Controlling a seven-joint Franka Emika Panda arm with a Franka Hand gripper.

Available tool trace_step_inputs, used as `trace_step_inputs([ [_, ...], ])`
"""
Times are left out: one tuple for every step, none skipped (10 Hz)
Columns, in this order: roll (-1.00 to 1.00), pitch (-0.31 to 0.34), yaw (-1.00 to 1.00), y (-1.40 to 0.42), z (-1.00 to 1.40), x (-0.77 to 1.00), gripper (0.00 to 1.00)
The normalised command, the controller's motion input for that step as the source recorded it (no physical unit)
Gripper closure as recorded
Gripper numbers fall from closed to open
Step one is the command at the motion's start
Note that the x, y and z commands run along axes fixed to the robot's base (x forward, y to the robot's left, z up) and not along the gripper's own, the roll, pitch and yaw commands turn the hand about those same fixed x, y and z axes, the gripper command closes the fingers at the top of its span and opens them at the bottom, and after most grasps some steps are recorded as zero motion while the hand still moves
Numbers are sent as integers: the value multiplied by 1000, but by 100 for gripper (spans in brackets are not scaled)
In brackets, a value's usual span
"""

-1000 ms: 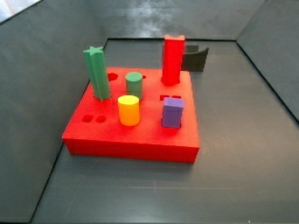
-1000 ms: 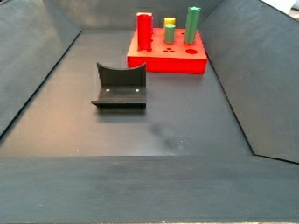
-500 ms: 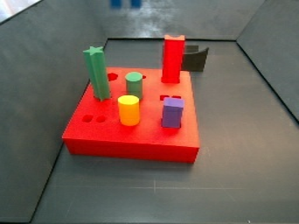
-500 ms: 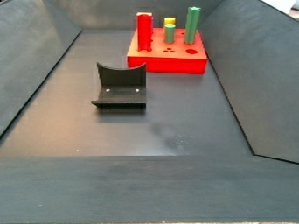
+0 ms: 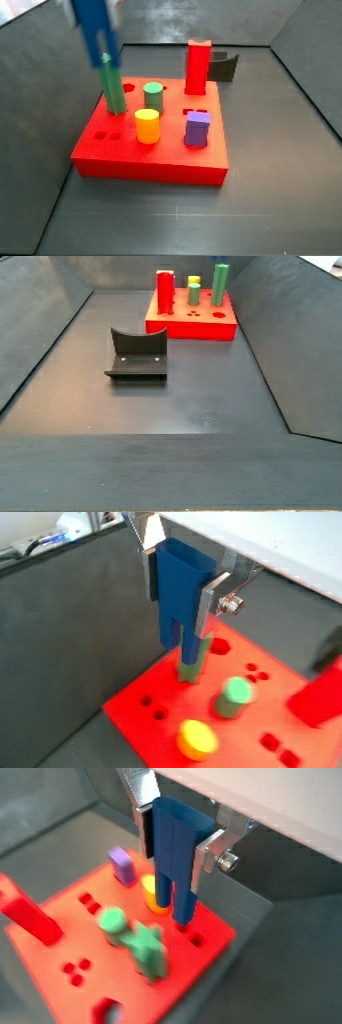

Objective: Pick up the square-circle object. Move up. Rotate the square-circle object. Move to above the board. Insert the square-circle object.
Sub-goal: Insert the square-circle object.

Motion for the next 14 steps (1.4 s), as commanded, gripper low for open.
trace_step_inputs([
  [-124,0,169,-260,-823,-237,100],
  [-83,0,9,-209,-803,-46,100],
  [-37,0,-60,-126,-660,51,100],
  [-14,11,-203,-149,-560,237,100],
  [-19,10,-166,-149,-611,217,100],
  [-10,0,-166,-129,-540,134,100],
  [0,0,-117,-74,-423,80,100],
  [3,0,-114,-69,-414,17,100],
  [37,-3,-34,-51,-449,6,100],
  [73,-20,0,-111,-446,34,100],
  [94,0,74,-151,-297,223,100],
  [73,0,26,-109,-220,260,100],
  [50,34,0,0,-169,274,100],
  [91,56,0,6,-177,140,100],
])
